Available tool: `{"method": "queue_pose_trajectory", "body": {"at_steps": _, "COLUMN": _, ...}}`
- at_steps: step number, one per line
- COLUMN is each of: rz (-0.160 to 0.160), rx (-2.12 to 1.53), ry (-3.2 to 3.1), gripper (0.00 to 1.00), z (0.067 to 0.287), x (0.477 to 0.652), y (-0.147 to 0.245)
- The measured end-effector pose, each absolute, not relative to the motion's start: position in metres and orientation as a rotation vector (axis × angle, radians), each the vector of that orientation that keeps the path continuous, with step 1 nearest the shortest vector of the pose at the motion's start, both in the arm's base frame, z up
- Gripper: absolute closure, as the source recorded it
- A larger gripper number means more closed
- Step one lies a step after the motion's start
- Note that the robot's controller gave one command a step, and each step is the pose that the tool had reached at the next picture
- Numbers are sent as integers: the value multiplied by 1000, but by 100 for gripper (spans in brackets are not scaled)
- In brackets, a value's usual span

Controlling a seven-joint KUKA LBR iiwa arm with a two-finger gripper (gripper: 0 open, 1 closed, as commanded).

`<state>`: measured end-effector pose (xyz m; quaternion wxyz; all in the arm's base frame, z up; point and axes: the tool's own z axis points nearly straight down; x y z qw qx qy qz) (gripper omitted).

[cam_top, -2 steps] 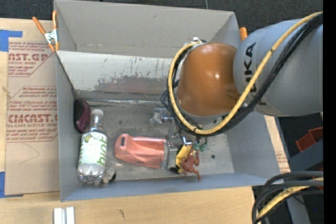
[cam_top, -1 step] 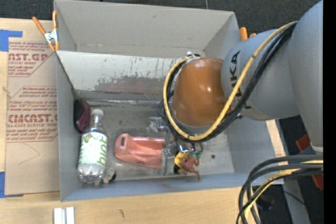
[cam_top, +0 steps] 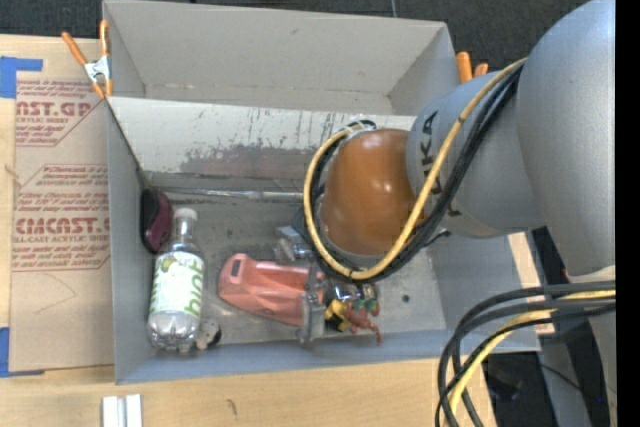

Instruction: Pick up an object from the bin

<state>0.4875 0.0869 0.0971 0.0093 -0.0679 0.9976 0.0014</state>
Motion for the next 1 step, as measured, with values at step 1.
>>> {"method": "queue_pose_trajectory", "body": {"at_steps": 1, "rz": 12, "rx": -170, "ry": 3110, "gripper": 100, "z": 77, "x": 494, "y": 85}}
